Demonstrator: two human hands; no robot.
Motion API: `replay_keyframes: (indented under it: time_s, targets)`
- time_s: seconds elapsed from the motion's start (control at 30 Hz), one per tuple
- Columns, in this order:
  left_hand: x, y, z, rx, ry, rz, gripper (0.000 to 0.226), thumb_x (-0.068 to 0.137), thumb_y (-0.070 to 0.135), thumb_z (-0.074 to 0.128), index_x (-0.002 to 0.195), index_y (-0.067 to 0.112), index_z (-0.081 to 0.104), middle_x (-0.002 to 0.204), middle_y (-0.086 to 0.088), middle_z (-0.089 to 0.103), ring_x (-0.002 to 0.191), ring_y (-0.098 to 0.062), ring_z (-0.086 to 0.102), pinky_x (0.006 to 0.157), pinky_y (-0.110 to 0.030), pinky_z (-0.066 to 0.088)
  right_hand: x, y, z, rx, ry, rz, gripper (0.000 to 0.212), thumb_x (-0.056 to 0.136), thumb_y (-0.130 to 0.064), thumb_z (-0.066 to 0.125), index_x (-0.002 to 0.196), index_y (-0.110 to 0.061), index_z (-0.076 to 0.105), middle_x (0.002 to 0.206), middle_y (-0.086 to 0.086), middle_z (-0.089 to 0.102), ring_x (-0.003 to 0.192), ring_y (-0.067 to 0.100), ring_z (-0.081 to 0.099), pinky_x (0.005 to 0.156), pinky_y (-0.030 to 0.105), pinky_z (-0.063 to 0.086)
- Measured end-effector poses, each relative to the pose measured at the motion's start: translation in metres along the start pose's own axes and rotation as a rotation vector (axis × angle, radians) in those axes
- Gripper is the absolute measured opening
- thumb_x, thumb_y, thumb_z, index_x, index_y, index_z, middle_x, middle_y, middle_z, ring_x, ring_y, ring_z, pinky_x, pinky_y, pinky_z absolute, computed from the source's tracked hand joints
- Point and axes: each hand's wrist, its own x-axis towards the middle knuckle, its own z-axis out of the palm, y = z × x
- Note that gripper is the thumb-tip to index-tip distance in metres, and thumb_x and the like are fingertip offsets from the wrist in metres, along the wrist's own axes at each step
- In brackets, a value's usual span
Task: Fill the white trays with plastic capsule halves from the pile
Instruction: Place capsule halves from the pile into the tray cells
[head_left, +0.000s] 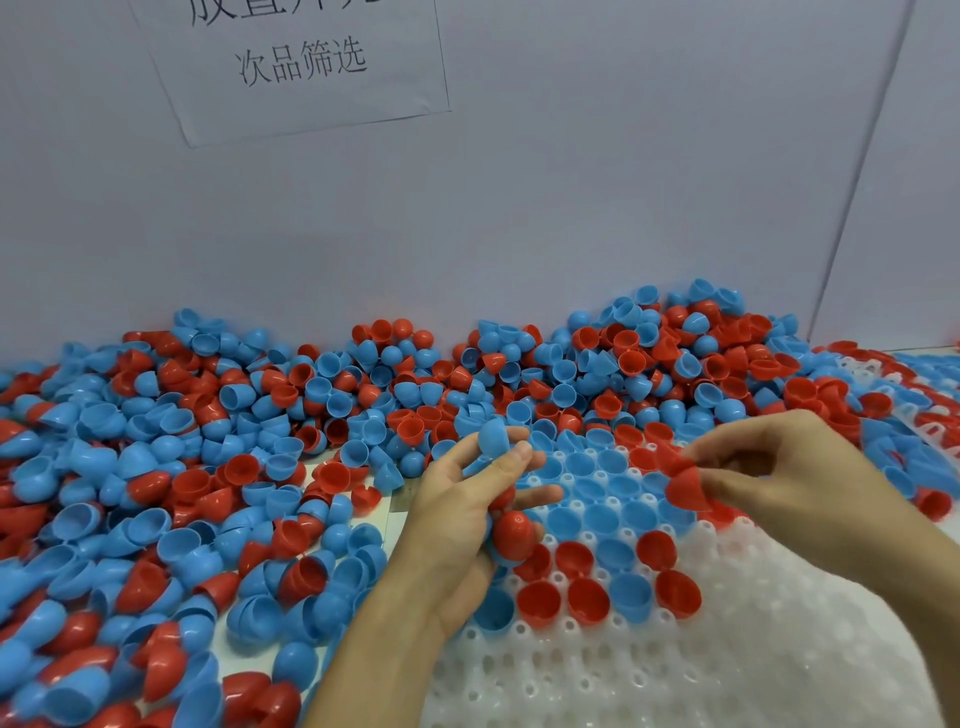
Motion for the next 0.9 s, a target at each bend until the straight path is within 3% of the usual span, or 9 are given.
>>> replay_keyframes:
  time_s: [0.23, 0.3, 0.43, 0.53, 0.67, 0.8, 0.9]
  targets:
    - [0.001, -0.001, 0.000, 0.017, 0.027, -0.019, 0.041, 0.072, 0.027, 0.074, 0.111, 0.013, 0.071, 0.101, -0.011, 0.076, 0.079, -0.026, 0.075, 0.062, -0.034, 0.053, -0.003, 0.013, -0.005, -0.297, -0.196, 0.117, 0.024, 0.082, -0.020, 0.080, 0.069, -0.040, 0.075, 0.075, -0.029, 0.070, 0.077, -0.009, 0.066, 0.069, 0.025, 0.058]
    - [0.001, -0.001, 0.000, 0.015, 0.030, -0.019, 0.041, 0.072, 0.027, 0.074, 0.110, 0.013, 0.071, 0.101, -0.011, 0.076, 0.078, -0.025, 0.075, 0.063, -0.034, 0.053, -0.003, 0.017, -0.001, -0.396, -0.270, 0.154, 0.024, 0.081, -0.023, 0.080, 0.066, -0.040, 0.074, 0.072, -0.031, 0.068, 0.075, -0.010, 0.064, 0.067, 0.022, 0.058]
    - [0.001, -0.002, -0.001, 0.021, 0.033, -0.022, 0.041, 0.072, 0.027, 0.074, 0.110, 0.013, 0.071, 0.100, -0.011, 0.076, 0.078, -0.025, 0.075, 0.065, -0.035, 0.052, 0.000, 0.018, 0.012, -0.556, -0.314, 0.201, 0.017, 0.080, -0.021, 0.078, 0.075, -0.037, 0.074, 0.070, -0.015, 0.068, 0.064, 0.005, 0.064, 0.051, 0.014, 0.048]
    - [0.001, -0.002, -0.001, 0.033, 0.034, -0.027, 0.042, 0.071, 0.028, 0.075, 0.110, 0.013, 0.071, 0.098, -0.009, 0.077, 0.078, -0.025, 0.075, 0.063, -0.034, 0.053, 0.002, 0.016, 0.018, -0.563, -0.331, 0.236, 0.021, 0.080, -0.014, 0.077, 0.089, -0.033, 0.078, 0.085, -0.015, 0.069, 0.072, 0.008, 0.066, 0.061, 0.017, 0.056]
    - [0.000, -0.002, 0.003, 0.023, 0.038, -0.034, 0.044, 0.069, 0.028, 0.074, 0.110, 0.013, 0.070, 0.096, -0.008, 0.077, 0.076, -0.024, 0.075, 0.065, -0.033, 0.048, 0.000, 0.016, 0.014, -0.527, -0.353, 0.250, 0.021, 0.081, -0.017, 0.074, 0.093, -0.033, 0.079, 0.083, -0.018, 0.069, 0.071, 0.004, 0.066, 0.057, 0.014, 0.052]
    - [0.000, -0.001, 0.003, 0.034, 0.041, -0.037, 0.046, 0.071, 0.029, 0.073, 0.114, 0.012, 0.070, 0.095, -0.007, 0.076, 0.077, -0.024, 0.075, 0.064, -0.033, 0.048, -0.003, 0.017, 0.005, -0.505, -0.397, 0.237, 0.030, 0.080, -0.019, 0.063, 0.097, -0.040, 0.076, 0.091, -0.023, 0.070, 0.081, 0.001, 0.067, 0.076, 0.020, 0.059]
    - [0.000, -0.001, 0.003, 0.054, 0.034, -0.046, 0.047, 0.073, 0.031, 0.072, 0.116, 0.011, 0.070, 0.090, -0.007, 0.075, 0.077, -0.025, 0.075, 0.057, -0.032, 0.052, -0.001, 0.019, 0.005, -0.450, -0.273, 0.160, 0.029, 0.084, -0.017, 0.059, 0.093, -0.039, 0.076, 0.091, -0.021, 0.071, 0.081, 0.000, 0.068, 0.076, 0.024, 0.060]
